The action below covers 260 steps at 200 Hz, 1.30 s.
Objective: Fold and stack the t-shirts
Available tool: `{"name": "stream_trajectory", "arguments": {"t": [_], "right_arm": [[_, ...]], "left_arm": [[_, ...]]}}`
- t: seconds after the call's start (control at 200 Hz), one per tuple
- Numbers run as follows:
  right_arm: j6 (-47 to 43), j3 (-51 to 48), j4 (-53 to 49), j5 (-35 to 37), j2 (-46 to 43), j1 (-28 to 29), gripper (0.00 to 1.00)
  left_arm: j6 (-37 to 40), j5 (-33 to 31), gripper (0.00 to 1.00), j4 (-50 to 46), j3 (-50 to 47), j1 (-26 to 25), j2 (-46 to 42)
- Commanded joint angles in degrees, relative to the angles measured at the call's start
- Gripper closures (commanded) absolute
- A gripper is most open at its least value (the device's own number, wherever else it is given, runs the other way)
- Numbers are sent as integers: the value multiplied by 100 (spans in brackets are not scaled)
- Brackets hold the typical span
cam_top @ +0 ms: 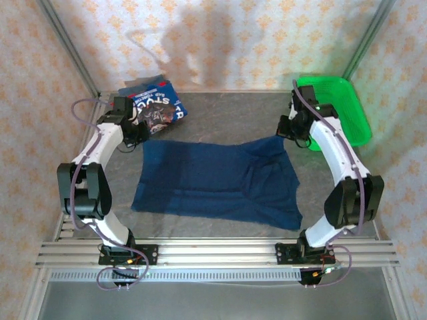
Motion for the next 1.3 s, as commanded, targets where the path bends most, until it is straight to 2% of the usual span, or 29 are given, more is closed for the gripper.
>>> {"name": "stream_trajectory", "arguments": {"t": [0.0,0.48,1.296], "right_arm": [[369,-298,-248,9,-521,-41,100],[1008,-1280,-788,395,-1622,-41,100],[2143,-2522,-1697,902,-2376,-41,100]], "left_arm": [[108,-125,100,-257,-155,37,-247],[216,-709,100,-688,-365,253,-460],[-228,-1092,100,-953,-1249,315,-729]]}}
